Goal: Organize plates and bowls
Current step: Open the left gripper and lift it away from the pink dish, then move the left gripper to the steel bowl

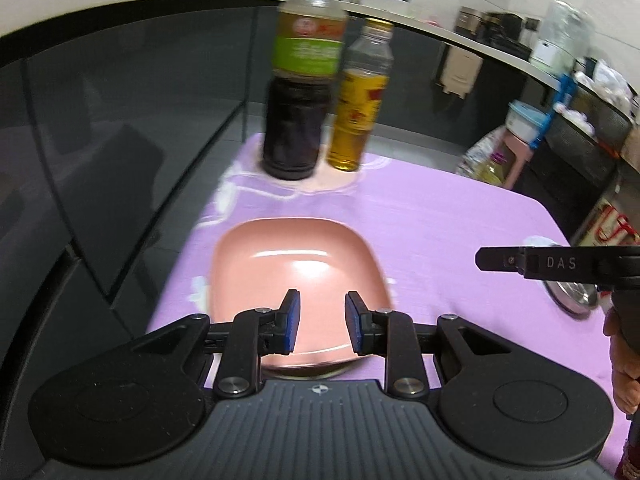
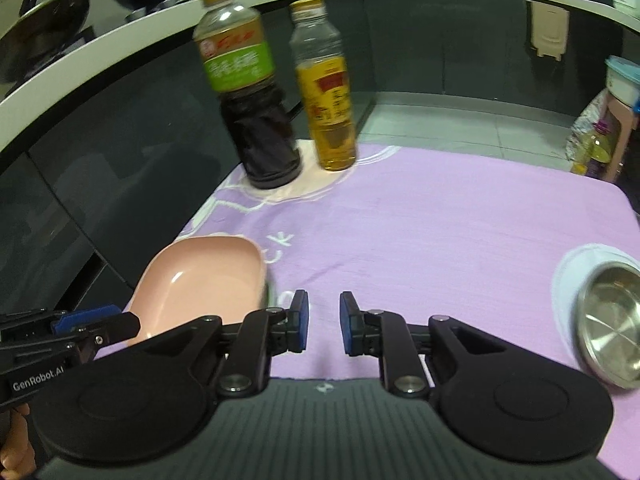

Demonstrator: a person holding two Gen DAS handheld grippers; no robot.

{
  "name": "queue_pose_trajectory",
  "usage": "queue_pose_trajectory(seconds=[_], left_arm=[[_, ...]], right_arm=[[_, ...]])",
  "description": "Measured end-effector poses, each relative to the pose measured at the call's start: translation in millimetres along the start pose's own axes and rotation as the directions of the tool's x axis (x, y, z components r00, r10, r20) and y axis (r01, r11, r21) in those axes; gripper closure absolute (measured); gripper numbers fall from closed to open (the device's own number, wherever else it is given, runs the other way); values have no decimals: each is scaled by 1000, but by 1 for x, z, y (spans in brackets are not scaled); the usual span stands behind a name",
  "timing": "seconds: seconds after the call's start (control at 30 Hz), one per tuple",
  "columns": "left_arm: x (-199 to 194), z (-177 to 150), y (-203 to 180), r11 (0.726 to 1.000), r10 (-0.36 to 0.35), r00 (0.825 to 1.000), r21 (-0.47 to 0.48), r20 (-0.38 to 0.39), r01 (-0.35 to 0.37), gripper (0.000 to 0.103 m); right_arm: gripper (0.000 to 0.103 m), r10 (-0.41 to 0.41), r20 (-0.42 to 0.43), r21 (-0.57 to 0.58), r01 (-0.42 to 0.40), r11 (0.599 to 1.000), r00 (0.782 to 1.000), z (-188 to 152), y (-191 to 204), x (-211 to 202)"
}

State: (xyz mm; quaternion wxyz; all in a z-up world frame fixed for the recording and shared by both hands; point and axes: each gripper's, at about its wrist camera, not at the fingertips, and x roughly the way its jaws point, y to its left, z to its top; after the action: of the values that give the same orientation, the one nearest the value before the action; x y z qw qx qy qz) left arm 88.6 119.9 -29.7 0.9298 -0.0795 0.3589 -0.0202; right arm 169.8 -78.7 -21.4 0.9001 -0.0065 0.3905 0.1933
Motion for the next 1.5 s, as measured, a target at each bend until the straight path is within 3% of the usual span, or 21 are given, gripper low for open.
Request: queue_pose_trajectory(seconds=[0.37, 0.63, 0.83, 0.93, 1.13, 1.27, 1.43, 1.5], left_arm=[[19, 5, -56, 994, -62, 997, 84, -46, 66, 79], [31, 11, -100, 982, -113, 990, 140, -84, 124, 78], [51, 20, -139, 956, -211, 969, 181, -129, 233, 78], [68, 28, -160, 938, -254, 954, 200, -162, 284, 78], [103, 42, -200, 910, -325, 919, 191, -222, 368, 78], [131, 42, -226, 915, -313, 912, 171, -267, 364, 78], [154, 38, -242, 919, -303, 904, 160, -301, 361, 78], [163, 39, -243, 926, -298, 902, 136, -311, 353, 78]], right_arm=[[81, -83, 71, 173, 70, 982, 994, -17, -66, -29], [80, -237, 154, 294, 184, 938, 959, -27, -114, -52], [80, -312, 178, 355, 234, 905, 933, -36, -140, -65], [80, -365, 169, 399, 275, 875, 915, -40, -154, -70], [80, -411, 131, 484, 304, 821, 902, -46, -177, -70], [70, -437, 101, 531, 322, 783, 894, -49, -185, -69], [69, -487, 50, 561, 379, 736, 872, -52, -192, -64], [69, -484, 38, 570, 379, 729, 874, -53, -195, -63]])
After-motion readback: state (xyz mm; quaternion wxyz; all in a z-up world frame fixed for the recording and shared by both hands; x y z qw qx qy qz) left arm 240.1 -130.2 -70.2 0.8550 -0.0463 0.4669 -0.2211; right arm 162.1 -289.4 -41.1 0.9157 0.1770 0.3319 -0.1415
